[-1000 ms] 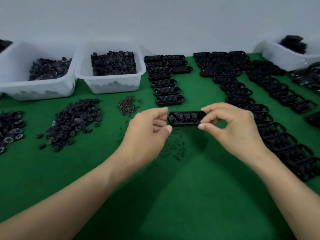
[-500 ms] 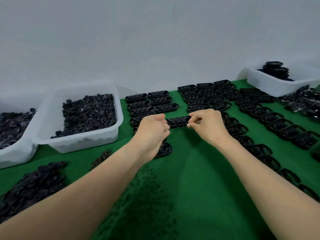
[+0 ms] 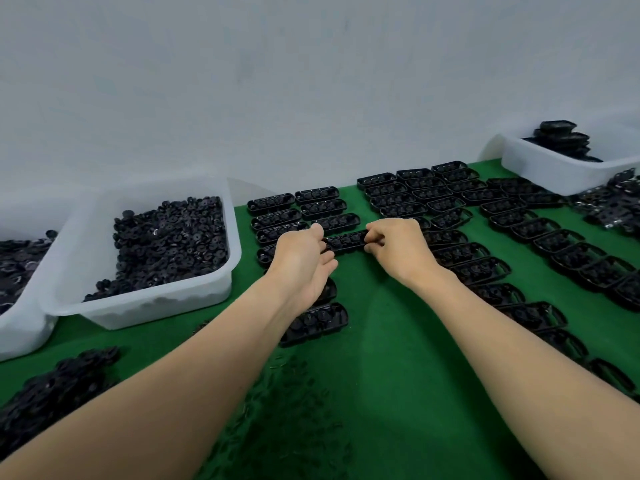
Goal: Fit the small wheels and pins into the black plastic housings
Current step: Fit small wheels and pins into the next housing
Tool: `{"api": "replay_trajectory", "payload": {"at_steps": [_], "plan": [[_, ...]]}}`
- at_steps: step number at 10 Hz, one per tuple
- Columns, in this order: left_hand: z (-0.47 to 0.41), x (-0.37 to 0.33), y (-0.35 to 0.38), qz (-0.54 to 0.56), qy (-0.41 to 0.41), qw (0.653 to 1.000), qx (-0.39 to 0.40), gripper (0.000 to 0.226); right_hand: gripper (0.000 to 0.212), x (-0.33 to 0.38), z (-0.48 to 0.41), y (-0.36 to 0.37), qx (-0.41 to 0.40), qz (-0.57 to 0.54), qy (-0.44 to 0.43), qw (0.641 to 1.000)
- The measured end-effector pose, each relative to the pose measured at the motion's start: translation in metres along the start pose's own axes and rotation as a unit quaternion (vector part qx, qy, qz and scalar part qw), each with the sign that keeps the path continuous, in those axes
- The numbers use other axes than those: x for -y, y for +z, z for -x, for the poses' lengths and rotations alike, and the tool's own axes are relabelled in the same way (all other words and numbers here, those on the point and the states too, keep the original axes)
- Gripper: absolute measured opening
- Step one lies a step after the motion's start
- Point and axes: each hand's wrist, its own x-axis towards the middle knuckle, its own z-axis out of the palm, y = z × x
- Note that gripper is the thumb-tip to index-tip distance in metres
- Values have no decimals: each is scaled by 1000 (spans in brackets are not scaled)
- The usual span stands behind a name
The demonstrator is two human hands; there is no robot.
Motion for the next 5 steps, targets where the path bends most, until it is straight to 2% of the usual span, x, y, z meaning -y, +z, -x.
{"api": "replay_trajectory", "payload": {"at_steps": [3, 5], "plan": [[-9, -2, 0, -3, 1, 1000, -7, 46, 11, 5, -9, 4, 13, 32, -15, 999], [-4, -1, -1, -4, 2, 1000, -9, 43, 19, 4, -4, 3, -16, 43, -9, 999]]}}
